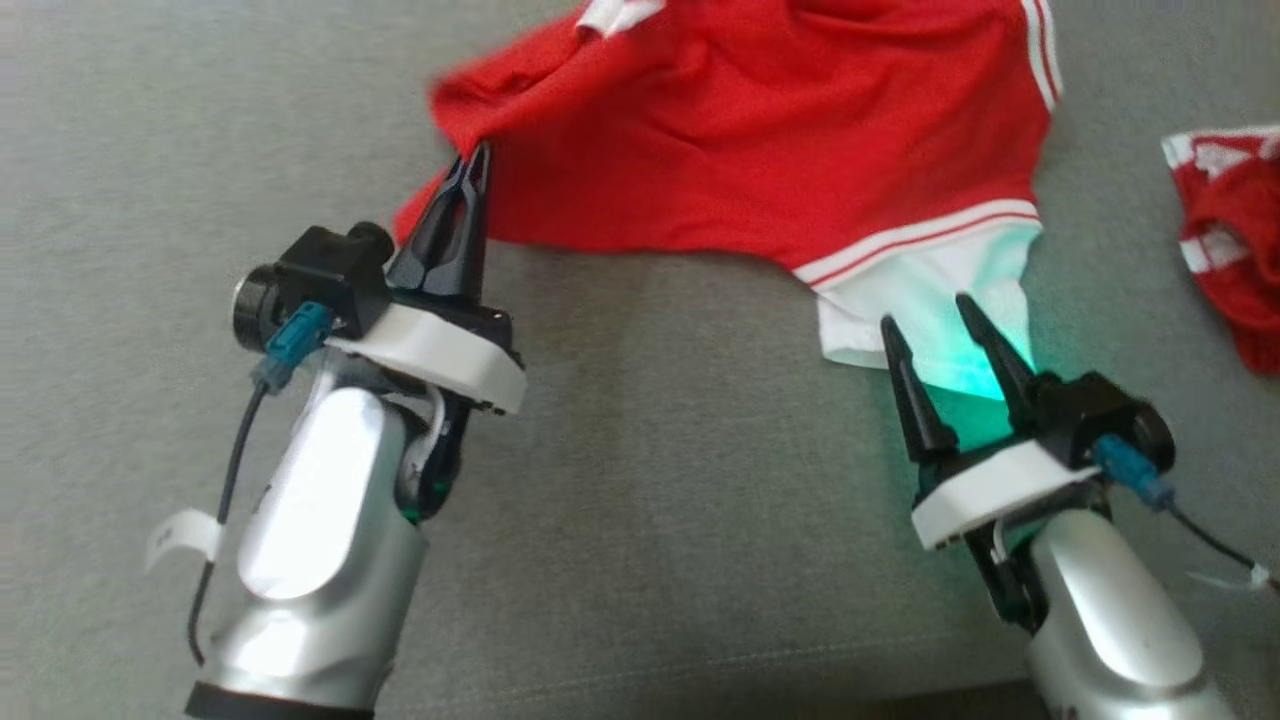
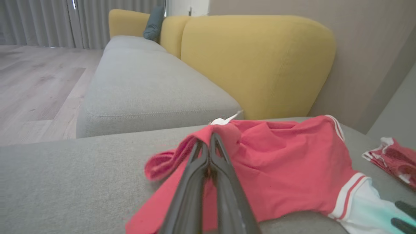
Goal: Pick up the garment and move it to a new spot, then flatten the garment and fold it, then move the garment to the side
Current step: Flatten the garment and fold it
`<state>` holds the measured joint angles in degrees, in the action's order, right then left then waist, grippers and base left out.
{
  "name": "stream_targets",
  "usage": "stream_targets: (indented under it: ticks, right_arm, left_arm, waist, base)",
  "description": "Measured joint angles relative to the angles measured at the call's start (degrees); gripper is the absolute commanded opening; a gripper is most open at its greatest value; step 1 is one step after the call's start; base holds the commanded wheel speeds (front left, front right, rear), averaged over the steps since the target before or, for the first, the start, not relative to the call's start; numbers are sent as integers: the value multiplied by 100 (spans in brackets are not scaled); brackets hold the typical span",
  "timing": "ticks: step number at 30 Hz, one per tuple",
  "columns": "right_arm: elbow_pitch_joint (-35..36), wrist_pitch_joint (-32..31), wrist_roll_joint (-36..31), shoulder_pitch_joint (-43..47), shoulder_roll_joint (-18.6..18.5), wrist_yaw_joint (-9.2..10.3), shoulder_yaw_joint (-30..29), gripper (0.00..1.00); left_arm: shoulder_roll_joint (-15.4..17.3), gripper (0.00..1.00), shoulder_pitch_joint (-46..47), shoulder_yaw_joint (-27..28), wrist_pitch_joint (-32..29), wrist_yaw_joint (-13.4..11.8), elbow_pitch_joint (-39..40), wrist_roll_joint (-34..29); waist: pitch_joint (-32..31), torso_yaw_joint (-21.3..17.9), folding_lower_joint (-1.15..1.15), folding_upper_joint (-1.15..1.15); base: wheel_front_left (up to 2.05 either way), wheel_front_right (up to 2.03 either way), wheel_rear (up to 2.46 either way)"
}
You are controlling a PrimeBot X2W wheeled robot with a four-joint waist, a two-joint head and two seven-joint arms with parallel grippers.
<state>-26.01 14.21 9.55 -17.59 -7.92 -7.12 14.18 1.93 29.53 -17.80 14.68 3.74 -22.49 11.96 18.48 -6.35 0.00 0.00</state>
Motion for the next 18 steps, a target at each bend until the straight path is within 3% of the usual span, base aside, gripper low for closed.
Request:
stream_targets:
  ticks: [8,18]
  right_arm:
    - [-107,0,2,69,44,0,-33,100]
    - [-94,0,49,19,53,0,-85,100]
  left_arm:
    - [1,0,-338,-193,1,-343,314,570]
    - [3,0,-277,110,1,-324,-386,343]
  waist:
    - [-203,352,0,0]
    - [114,204,0,0]
  base:
    - [0,0,0]
    - [0,0,0]
